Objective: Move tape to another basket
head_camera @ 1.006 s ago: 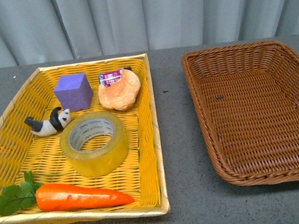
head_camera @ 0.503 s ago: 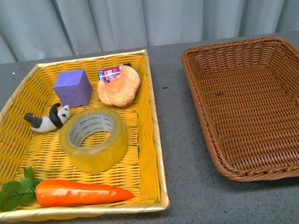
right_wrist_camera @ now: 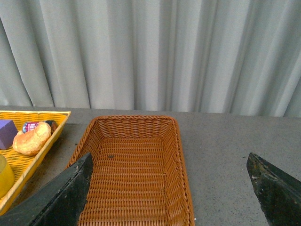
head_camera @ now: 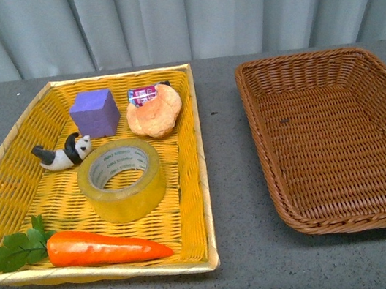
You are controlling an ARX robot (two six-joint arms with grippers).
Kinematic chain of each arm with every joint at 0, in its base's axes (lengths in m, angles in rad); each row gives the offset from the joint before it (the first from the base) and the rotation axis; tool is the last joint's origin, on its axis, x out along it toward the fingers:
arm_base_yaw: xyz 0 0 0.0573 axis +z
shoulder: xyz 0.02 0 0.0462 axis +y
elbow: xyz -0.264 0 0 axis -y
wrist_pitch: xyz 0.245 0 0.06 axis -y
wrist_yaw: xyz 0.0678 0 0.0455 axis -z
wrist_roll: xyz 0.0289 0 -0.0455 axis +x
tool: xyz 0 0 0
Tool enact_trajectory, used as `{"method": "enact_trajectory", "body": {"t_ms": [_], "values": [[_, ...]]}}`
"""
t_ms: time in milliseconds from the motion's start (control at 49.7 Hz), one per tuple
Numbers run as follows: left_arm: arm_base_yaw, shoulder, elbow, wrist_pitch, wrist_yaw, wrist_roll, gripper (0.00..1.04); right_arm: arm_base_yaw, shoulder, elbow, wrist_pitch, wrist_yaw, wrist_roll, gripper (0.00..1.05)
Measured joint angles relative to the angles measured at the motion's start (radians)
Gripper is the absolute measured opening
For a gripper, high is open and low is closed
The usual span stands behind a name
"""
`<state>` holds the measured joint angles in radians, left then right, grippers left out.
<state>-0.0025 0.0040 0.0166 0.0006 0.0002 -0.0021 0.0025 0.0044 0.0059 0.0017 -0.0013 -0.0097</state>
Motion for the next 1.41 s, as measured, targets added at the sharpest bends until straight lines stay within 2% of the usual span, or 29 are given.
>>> {"method": "enact_trajectory", "body": {"t_ms": [121,201,241,322,402,543,664,885,1167,1409], "values": [[-0.006,0.006,0.002,-0.007,-0.022,-0.010,0.98,0.000,0.000,0.000,0.000,0.000,0.000,0.96],[-0.079,0.150,0.040,-0.067,-0.252,-0.103,0.98,0.000,0.000,0.000,0.000,0.000,0.000,0.96],[-0.090,0.266,0.043,-0.001,-0.279,-0.138,0.98,0.000,-0.001,0.000,0.000,0.000,0.000,0.96],[-0.091,0.534,0.084,0.188,-0.254,-0.184,0.98,0.000,-0.001,0.000,0.000,0.000,0.000,0.96],[-0.093,0.739,0.150,0.303,-0.224,-0.198,0.98,0.000,-0.001,0.000,0.000,0.000,0.000,0.96],[-0.115,1.070,0.281,0.399,-0.177,-0.204,0.98,0.000,-0.001,0.000,0.000,0.000,0.000,0.96],[-0.145,1.412,0.470,0.320,-0.107,-0.237,0.98,0.000,-0.001,0.000,0.000,0.000,0.000,0.96],[-0.166,1.764,0.753,0.223,-0.146,-0.280,0.98,0.000,-0.001,0.000,0.000,0.000,0.000,0.96],[-0.172,1.926,0.900,0.147,-0.150,-0.287,0.98,0.000,-0.001,0.000,0.000,0.000,0.000,0.96],[-0.180,1.995,0.938,0.120,-0.154,-0.261,0.98,0.000,-0.001,0.000,0.000,0.000,0.000,0.96]]}}
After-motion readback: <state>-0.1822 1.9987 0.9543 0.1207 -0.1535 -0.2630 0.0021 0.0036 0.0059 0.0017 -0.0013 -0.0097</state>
